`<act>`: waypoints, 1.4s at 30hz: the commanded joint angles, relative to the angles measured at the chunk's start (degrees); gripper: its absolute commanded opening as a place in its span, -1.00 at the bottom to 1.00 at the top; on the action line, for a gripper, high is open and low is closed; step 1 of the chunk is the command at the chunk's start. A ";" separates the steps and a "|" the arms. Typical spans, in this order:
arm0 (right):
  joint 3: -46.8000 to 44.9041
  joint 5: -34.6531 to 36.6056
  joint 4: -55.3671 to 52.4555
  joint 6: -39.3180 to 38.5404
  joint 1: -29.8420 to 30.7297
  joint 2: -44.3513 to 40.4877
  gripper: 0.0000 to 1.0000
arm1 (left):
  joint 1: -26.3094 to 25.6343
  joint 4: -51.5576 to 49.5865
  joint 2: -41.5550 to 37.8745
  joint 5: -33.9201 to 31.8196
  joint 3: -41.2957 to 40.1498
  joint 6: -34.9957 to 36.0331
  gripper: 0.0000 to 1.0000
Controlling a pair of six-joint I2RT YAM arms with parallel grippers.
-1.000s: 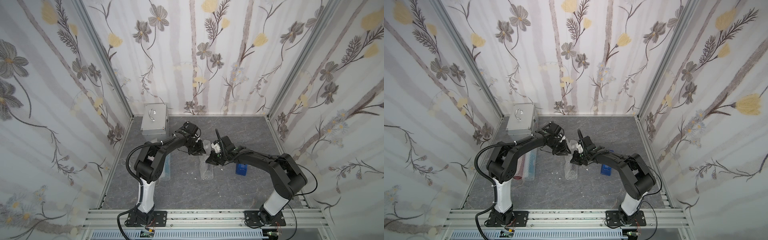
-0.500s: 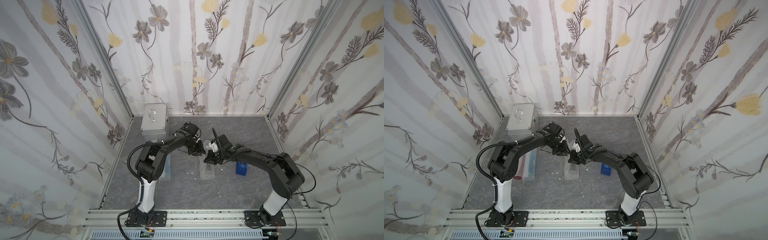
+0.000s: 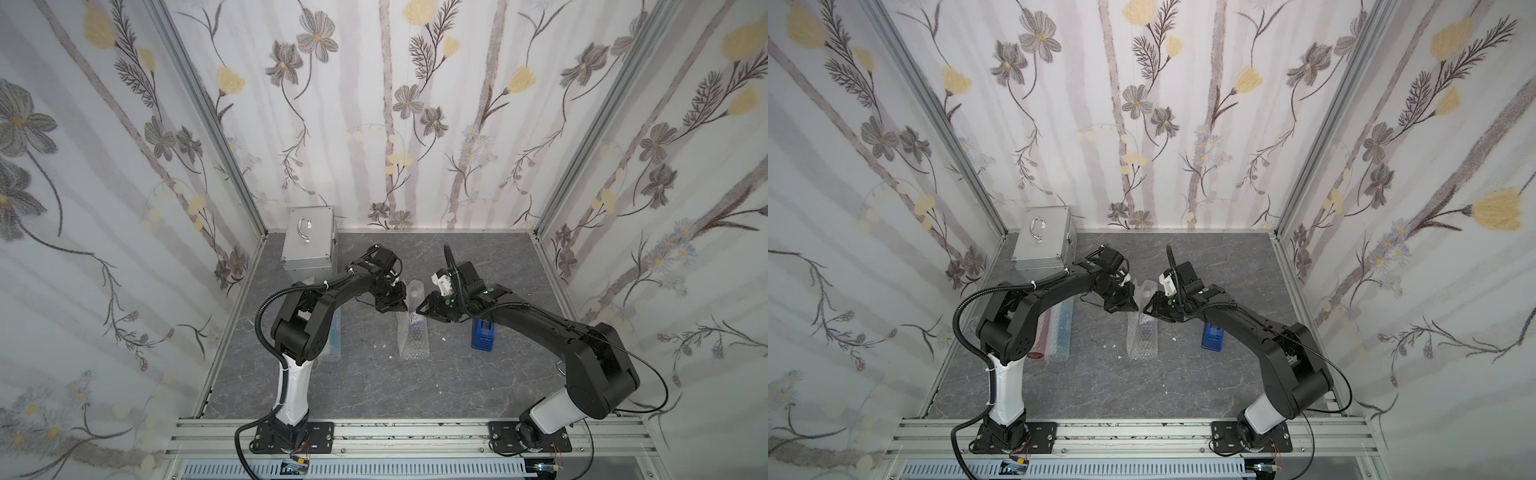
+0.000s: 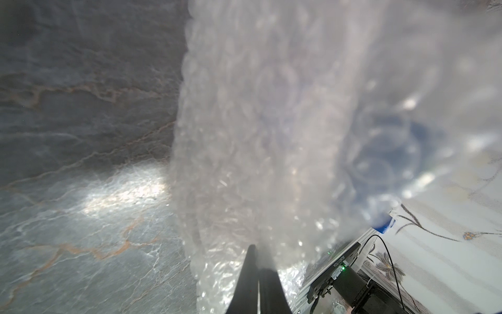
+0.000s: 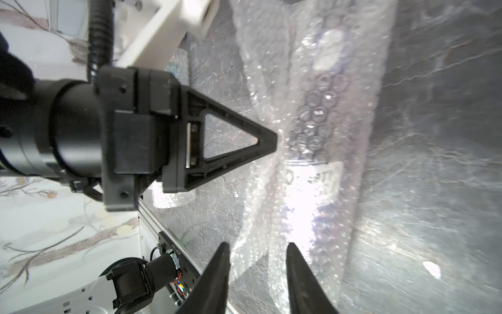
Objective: Wrap wine bottles in bubble wrap
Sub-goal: Wrap the wine bottle in bubble wrap.
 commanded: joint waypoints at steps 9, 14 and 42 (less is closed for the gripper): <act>-5.92 0.37 5.48 1.13 -0.72 4.72 -0.14 | 0.07 -0.20 -2.20 0.31 -0.07 0.02 -1.00; -4.57 -0.12 6.35 1.51 0.92 7.43 -0.16 | 0.21 0.18 -4.22 0.84 -0.98 -0.21 -1.00; 4.26 0.97 2.50 1.17 3.19 12.62 -0.16 | 0.48 0.73 -5.68 2.82 -1.69 -0.86 -1.00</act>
